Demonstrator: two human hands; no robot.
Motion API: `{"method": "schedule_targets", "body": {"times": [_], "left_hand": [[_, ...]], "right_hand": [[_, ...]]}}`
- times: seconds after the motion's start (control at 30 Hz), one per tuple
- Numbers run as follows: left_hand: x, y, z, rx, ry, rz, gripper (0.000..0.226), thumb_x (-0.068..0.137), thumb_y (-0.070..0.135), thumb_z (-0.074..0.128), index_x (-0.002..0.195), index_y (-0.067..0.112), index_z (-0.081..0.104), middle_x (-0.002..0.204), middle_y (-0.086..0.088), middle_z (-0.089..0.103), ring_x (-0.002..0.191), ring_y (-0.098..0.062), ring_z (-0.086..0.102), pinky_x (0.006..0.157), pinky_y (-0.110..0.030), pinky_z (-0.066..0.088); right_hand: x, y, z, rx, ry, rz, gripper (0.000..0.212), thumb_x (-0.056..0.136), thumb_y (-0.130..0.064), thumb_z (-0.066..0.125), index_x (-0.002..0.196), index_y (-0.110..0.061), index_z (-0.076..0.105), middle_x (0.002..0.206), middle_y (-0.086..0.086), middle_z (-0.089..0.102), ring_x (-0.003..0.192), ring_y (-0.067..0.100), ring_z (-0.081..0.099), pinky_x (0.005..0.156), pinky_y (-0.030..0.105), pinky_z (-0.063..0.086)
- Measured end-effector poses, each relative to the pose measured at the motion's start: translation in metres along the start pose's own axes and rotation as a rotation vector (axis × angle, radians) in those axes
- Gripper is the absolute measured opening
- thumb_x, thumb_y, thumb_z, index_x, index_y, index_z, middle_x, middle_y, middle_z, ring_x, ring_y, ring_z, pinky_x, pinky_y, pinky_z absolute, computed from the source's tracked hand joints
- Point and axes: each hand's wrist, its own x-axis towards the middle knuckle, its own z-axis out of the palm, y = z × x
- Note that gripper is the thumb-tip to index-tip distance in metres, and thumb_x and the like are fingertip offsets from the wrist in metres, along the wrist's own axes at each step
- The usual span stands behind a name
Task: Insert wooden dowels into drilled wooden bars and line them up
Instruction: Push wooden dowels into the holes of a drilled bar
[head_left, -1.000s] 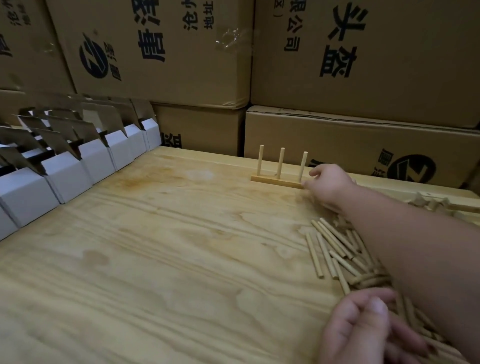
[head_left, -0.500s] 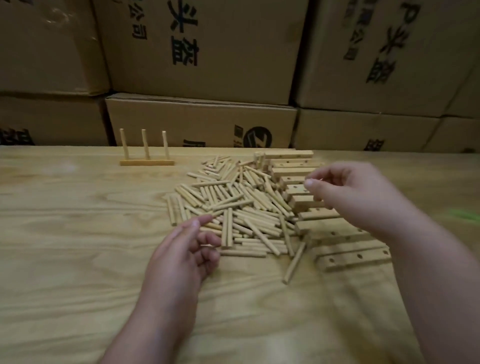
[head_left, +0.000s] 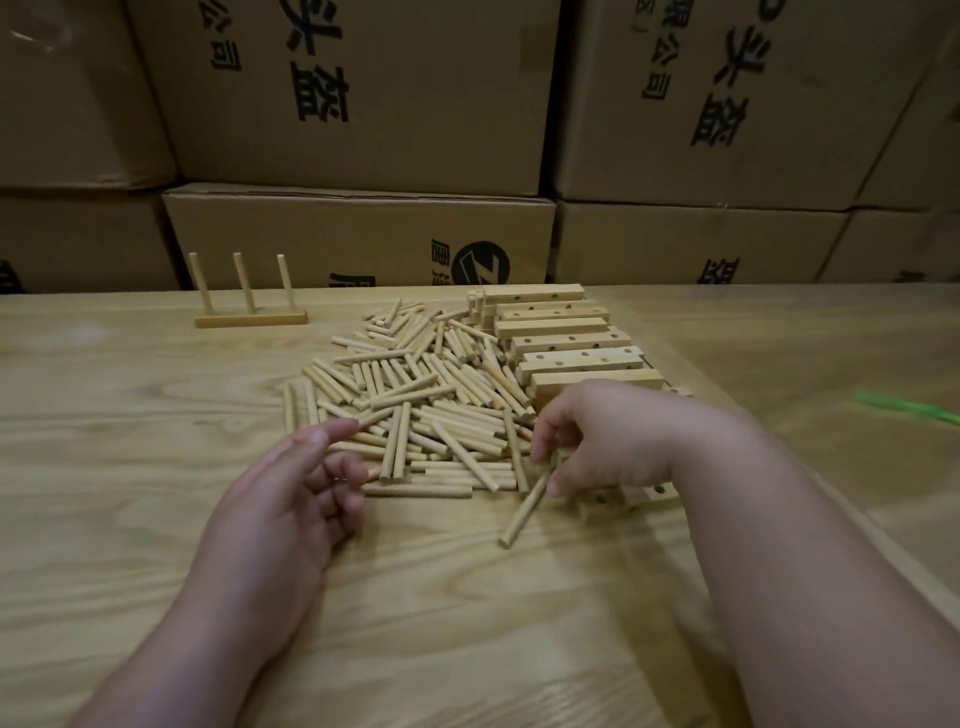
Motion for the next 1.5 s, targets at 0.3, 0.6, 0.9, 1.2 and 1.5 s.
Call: {"method": "schedule_targets", "body": {"times": [0.3,0.6,0.9,1.2,1.5], "left_hand": [[-0.004,0.002,0.000,-0.019,0.006,0.004,0.026,0.089,0.030,0.054,0.101,0.016,0.072,0.070,-0.006,0.061,0.055,-0.014,0.053,0.051,-0.023,0.048],[-0.016,0.003,0.008,0.072,-0.180,0.074,0.031,0.077,0.027,0.070,0.107,0.019,0.078,0.097,-0.011,0.074,0.087,-0.026,0.073,0.075,-0.031,0.061],[-0.023,0.010,0.015,0.132,-0.180,0.040,0.036,0.081,0.041,0.069,0.115,0.032,0.075,0.107,-0.018,0.076,0.083,-0.033,0.076,0.079,-0.037,0.063],[-0.013,0.010,0.008,0.013,-0.078,-0.083,0.035,0.091,0.025,0.055,0.120,0.011,0.069,0.088,-0.023,0.073,0.044,-0.021,0.048,0.046,-0.025,0.041],[-0.007,0.011,0.006,-0.080,0.000,-0.162,0.030,0.103,0.018,0.046,0.120,0.007,0.069,0.093,-0.019,0.075,0.046,-0.021,0.058,0.045,-0.024,0.049]], "right_hand": [[-0.004,0.003,-0.003,-0.042,0.046,0.060,0.019,0.081,-0.028,0.080,0.089,-0.038,0.066,0.093,-0.013,0.060,0.083,0.009,0.059,0.062,0.026,0.046],[-0.044,-0.037,-0.040,0.109,0.437,-0.240,0.010,0.086,-0.037,0.074,0.089,-0.042,0.065,0.086,-0.021,0.066,0.077,-0.004,0.063,0.059,0.019,0.051],[-0.014,-0.079,0.008,1.034,0.270,-0.224,0.022,0.090,-0.018,0.073,0.109,-0.026,0.064,0.088,0.004,0.075,0.073,0.019,0.075,0.063,0.036,0.062],[0.015,-0.062,0.042,0.422,0.517,-0.070,0.023,0.092,-0.052,0.061,0.084,-0.031,0.067,0.069,-0.008,0.065,0.064,0.009,0.064,0.055,0.027,0.049],[0.023,-0.053,0.062,-0.190,0.366,0.036,0.035,0.082,-0.060,0.060,0.075,-0.027,0.068,0.075,-0.009,0.062,0.081,0.018,0.059,0.076,0.035,0.053]]}}
